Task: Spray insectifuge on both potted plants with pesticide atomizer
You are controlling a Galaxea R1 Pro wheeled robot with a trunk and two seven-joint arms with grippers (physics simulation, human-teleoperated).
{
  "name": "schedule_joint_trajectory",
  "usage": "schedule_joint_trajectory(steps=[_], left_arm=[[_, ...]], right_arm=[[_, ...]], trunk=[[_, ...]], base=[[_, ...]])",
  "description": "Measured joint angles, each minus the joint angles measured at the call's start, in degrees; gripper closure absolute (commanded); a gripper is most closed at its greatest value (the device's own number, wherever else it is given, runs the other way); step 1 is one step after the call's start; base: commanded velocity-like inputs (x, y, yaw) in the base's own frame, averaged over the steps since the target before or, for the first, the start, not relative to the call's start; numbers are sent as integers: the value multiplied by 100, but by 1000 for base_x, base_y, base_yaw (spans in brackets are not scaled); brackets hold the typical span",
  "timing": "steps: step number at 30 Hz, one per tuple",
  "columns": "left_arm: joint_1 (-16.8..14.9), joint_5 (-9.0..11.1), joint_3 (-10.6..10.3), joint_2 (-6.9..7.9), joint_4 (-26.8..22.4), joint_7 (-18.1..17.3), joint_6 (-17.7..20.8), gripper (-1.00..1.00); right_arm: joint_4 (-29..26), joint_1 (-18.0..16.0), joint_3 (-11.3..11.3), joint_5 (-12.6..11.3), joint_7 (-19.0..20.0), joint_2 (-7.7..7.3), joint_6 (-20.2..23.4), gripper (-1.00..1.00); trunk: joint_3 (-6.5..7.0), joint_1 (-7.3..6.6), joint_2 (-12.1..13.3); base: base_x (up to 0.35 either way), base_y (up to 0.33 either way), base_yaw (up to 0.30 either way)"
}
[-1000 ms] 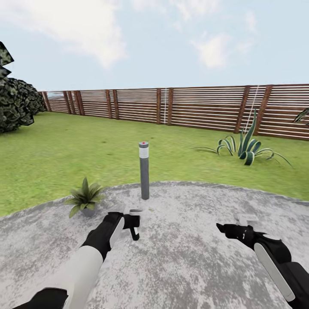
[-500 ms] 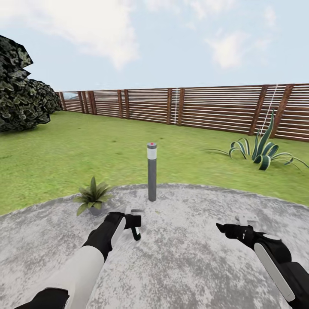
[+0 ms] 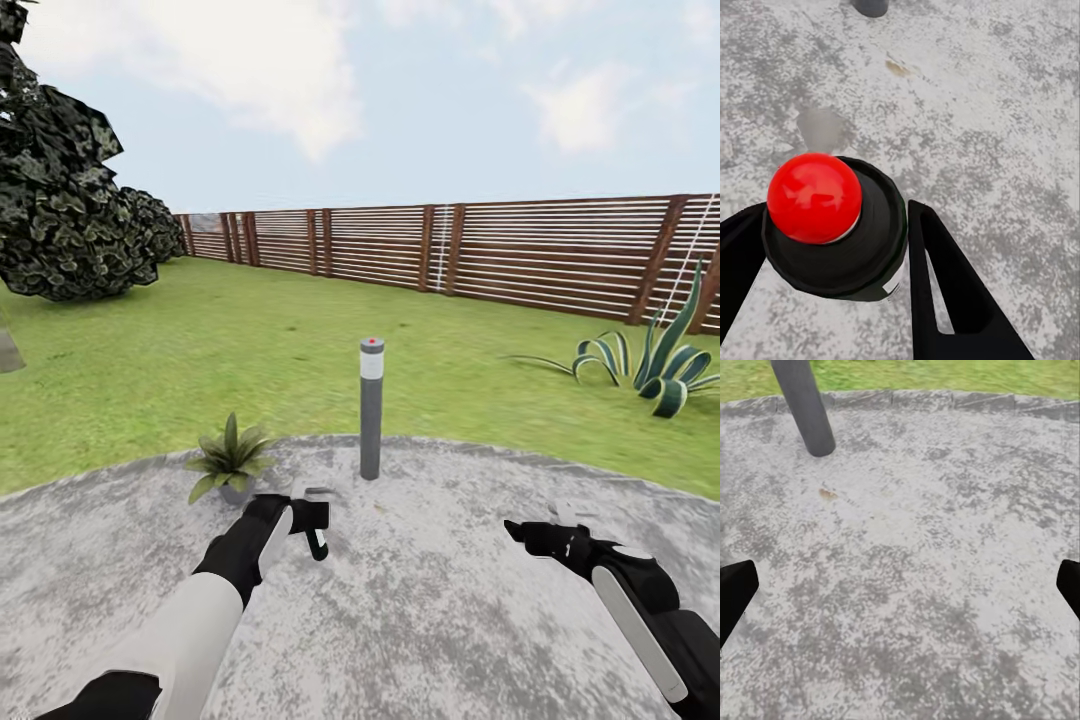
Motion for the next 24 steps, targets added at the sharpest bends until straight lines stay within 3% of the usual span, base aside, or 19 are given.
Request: schedule_joint_trajectory(steps=[6,24], left_arm=[[0,0,0,0,0,0,0,100],[0,1,-1,0,0,0,1,100]], right_arm=[[-1,0,0,0,-2,0,0,-100],[4,0,0,1,-4,1,-2,-100]], trunk=[[0,0,0],[0,2,0]], base=[[149,-115,246],[6,-5,246]])
